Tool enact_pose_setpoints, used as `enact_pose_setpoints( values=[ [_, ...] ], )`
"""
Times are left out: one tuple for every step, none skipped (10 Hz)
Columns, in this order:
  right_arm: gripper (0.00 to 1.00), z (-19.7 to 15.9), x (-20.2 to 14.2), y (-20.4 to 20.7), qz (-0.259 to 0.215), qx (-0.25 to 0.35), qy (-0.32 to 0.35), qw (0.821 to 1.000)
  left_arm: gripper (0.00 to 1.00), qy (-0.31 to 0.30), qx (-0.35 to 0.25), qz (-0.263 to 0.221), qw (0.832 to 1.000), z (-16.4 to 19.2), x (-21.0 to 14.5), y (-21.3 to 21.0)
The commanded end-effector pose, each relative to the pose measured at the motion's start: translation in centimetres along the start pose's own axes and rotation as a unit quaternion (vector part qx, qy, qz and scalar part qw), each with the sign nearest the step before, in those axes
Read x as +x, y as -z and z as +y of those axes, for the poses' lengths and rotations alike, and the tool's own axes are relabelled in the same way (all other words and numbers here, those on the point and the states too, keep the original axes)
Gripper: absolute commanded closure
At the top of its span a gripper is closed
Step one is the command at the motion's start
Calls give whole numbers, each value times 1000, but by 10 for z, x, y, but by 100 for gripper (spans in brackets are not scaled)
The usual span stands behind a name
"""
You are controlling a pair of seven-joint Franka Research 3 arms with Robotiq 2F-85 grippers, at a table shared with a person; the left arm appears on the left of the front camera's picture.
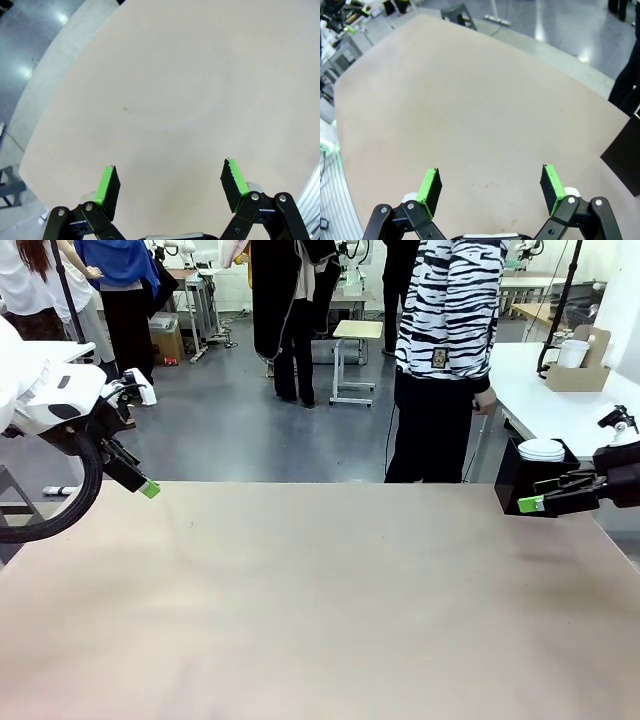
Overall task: Pour a drink into a cup and package it in a carrier.
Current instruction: Insert the held 600 ml Paper Cup into the Cup Carrier.
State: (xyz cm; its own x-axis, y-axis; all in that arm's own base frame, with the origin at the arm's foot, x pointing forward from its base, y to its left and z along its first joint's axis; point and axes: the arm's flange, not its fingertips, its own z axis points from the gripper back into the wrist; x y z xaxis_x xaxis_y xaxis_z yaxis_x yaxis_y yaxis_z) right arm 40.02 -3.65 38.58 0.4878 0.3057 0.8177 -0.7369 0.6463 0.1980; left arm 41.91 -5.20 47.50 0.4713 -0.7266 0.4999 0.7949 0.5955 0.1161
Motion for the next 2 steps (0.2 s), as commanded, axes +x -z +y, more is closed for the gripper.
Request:
enact_pose_setpoints(
  values=[
    [0,0,-1,-2,-3,3,-8,1000,0,-4,3,6,1000,1,1,-2],
    [0,0,-1,-2,-3,3,-8,1000,0,-4,3,6,1000,1,1,-2]
  ],
)
